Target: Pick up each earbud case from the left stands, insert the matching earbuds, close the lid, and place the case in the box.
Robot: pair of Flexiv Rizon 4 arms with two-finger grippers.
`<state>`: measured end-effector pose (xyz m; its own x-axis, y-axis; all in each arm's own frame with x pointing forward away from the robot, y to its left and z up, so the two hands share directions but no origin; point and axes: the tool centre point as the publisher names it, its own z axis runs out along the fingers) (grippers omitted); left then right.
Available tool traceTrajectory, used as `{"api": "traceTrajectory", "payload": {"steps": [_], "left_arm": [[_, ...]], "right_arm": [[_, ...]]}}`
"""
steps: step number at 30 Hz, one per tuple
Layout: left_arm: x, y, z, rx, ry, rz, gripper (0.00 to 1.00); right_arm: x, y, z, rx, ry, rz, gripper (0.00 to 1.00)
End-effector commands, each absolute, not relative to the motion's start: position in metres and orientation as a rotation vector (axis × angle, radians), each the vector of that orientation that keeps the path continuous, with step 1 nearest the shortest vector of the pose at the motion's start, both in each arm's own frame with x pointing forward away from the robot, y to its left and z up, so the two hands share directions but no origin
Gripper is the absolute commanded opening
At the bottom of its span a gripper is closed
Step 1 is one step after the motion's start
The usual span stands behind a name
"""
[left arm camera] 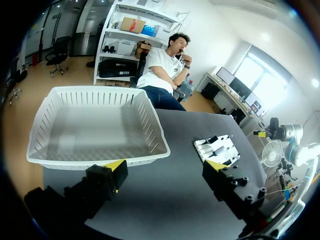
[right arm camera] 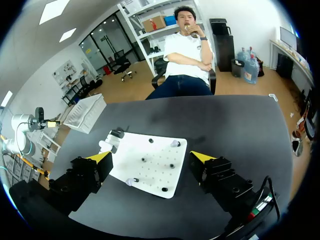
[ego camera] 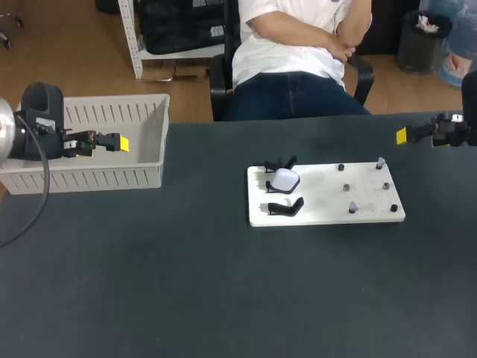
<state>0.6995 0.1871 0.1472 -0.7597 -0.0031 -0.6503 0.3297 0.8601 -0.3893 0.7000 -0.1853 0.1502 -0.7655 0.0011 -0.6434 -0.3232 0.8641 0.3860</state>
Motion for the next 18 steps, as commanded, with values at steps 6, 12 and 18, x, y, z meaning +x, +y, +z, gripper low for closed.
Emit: {"api": "traceTrajectory", "payload": {"steps": [6, 12, 18], "left_arm": [[0.7, 0.185, 0.149, 0.231, 2.373, -0.637, 1.0], [0.7, 0.185, 0.149, 0.231, 2.373, -0.637, 1.0], [0.69, 0.172, 0.156, 0.744, 2.028, -0.901, 1.0]], "right_arm": [[0.7, -0.186, 0.15, -0.233, 2.372, 0.641, 1.0], [0.7, -0.186, 0.15, -0.233, 2.372, 0.641, 1.0], [0.7, -0.186, 0.15, -0.233, 2.372, 0.641, 1.0]]}}
